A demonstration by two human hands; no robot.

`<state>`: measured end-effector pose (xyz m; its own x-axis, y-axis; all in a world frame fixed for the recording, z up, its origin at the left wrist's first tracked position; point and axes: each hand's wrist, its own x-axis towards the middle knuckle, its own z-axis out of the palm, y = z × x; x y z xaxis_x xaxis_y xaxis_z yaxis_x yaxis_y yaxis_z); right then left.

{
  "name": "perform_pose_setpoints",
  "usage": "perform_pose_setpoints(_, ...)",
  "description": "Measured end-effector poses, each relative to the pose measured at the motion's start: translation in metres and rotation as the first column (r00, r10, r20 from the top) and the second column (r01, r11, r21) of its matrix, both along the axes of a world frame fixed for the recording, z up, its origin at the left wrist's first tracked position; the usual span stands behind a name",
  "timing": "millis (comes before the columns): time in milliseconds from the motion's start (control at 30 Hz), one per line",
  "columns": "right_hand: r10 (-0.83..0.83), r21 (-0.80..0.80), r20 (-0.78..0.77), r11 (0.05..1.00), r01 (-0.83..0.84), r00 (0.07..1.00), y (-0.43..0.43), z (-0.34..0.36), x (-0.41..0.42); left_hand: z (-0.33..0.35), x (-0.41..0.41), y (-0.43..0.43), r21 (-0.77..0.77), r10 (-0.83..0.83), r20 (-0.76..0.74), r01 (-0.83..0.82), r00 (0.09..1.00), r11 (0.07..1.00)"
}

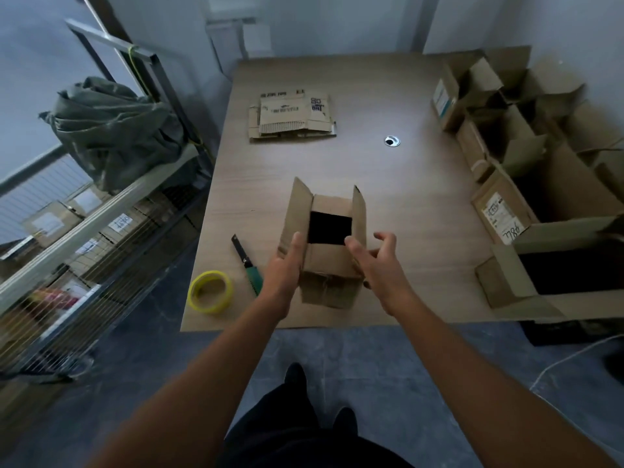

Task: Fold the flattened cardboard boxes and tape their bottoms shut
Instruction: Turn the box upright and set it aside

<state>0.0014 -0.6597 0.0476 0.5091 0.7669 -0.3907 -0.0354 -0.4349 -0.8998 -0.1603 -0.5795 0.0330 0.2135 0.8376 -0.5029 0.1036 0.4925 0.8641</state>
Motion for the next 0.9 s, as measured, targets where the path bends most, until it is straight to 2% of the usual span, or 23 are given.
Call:
perform_pose_setpoints(67,0.040,-0.100,0.184,0.995,-0.022,0.982,-0.003,-0.010,-0.007,-0.015,-0.003,-0.004,-0.038,0.064,-0.064,-0.066,0.996,0.997)
perform_pose_setpoints(133,0.054,-0.154,0.329,0.988,-0.003,0.943,-0.005,-0.015,-0.009,-0.029,-0.011,-0.003,0.008,0.139,-0.072,-0.139,0.988,0.990)
perform_pose_setpoints(167,0.053,-0.167,0.373,0.986,0.010,0.926,-0.005,-0.015,-0.011,-0.034,-0.018,-0.002,0.116,0.167,-0.135,-0.151,0.977,0.982)
perform_pose_setpoints(200,0.042,-0.168,0.394,0.985,0.027,0.918,-0.004,-0.014,-0.011,-0.038,-0.026,0.001,0.319,0.179,-0.269,-0.088,0.946,0.944)
perform_pose_setpoints(233,0.012,-0.147,0.390,0.988,0.050,0.921,-0.003,-0.013,-0.010,-0.041,-0.033,0.006,0.539,0.184,-0.443,0.097,0.877,0.836)
perform_pose_setpoints(267,-0.014,-0.130,0.367,0.989,0.067,0.930,-0.002,-0.012,-0.008,-0.044,-0.038,0.013,0.659,0.183,-0.603,0.356,0.776,0.662)
perform_pose_setpoints(300,-0.036,-0.109,0.342,0.991,0.077,0.939,-0.002,-0.013,-0.004,-0.043,-0.039,0.021,0.644,0.136,-0.720,0.581,0.681,0.497)
perform_pose_setpoints(333,-0.036,-0.081,0.328,0.995,0.066,0.944,-0.004,-0.016,0.001,-0.038,-0.036,0.030,0.559,0.009,-0.795,0.729,0.606,0.395)
perform_pose_setpoints(367,-0.012,-0.053,0.326,0.998,0.031,0.945,-0.005,-0.018,0.006,-0.031,-0.032,0.036,0.453,-0.174,-0.826,0.815,0.536,0.362)
perform_pose_setpoints(400,0.032,-0.053,0.329,0.998,-0.016,0.944,-0.009,-0.021,0.010,-0.026,-0.028,0.042,0.360,-0.349,-0.800,0.856,0.488,0.372)
perform_pose_setpoints(433,0.086,-0.074,0.332,0.995,-0.065,0.939,-0.012,-0.024,0.013,-0.019,-0.026,0.046,0.295,-0.492,-0.725,0.862,0.483,0.412)
perform_pose_setpoints(500,0.215,-0.233,0.391,0.964,-0.130,0.895,-0.019,-0.032,0.018,-0.007,-0.025,0.049,0.266,-0.616,-0.487,0.777,0.619,0.571)
perform_pose_setpoints(533,0.277,-0.335,0.427,0.933,-0.134,0.861,-0.023,-0.038,0.020,-0.004,-0.026,0.048,0.286,-0.625,-0.423,0.751,0.656,0.595)
perform_pose_setpoints(567,0.315,-0.413,0.452,0.903,-0.117,0.834,-0.024,-0.041,0.022,-0.002,-0.027,0.049,0.293,-0.646,-0.430,0.774,0.631,0.561)
perform_pose_setpoints(600,0.333,-0.454,0.483,0.886,-0.093,0.810,-0.025,-0.041,0.020,-0.003,-0.030,0.048,0.284,-0.657,-0.508,0.829,0.557,0.483)
perform_pose_setpoints(633,0.347,-0.465,0.542,0.882,-0.071,0.766,-0.024,-0.041,0.019,-0.005,-0.034,0.047,0.252,-0.659,-0.601,0.890,0.453,0.381)
perform_pose_setpoints(667,0.362,-0.432,0.645,0.899,-0.069,0.673,-0.023,-0.039,0.016,-0.010,-0.037,0.047,0.209,-0.655,-0.668,0.934,0.353,0.291)
perform_pose_setpoints(700,0.382,-0.392,0.755,0.915,-0.101,0.533,-0.019,-0.038,0.014,-0.016,-0.041,0.045,0.174,-0.644,-0.710,0.957,0.284,0.230)
perform_pose_setpoints(767,0.439,-0.391,0.869,0.892,-0.224,0.229,-0.004,-0.030,0.013,-0.028,-0.045,0.039,0.176,-0.553,-0.797,0.969,0.244,0.175)
perform_pose_setpoints(800,0.510,-0.463,0.849,0.843,-0.274,0.136,0.007,-0.025,0.012,-0.034,-0.046,0.035,0.208,-0.485,-0.835,0.966,0.257,0.154)
perform_pose_setpoints(833,0.585,-0.539,0.806,0.790,-0.291,0.096,0.017,-0.022,0.011,-0.041,-0.046,0.032,0.237,-0.425,-0.863,0.962,0.273,0.136)
perform_pose_setpoints(900,0.673,-0.637,0.735,0.728,-0.253,0.087,0.036,-0.021,0.010,-0.049,-0.045,0.028,0.263,-0.359,-0.889,0.959,0.283,0.106)
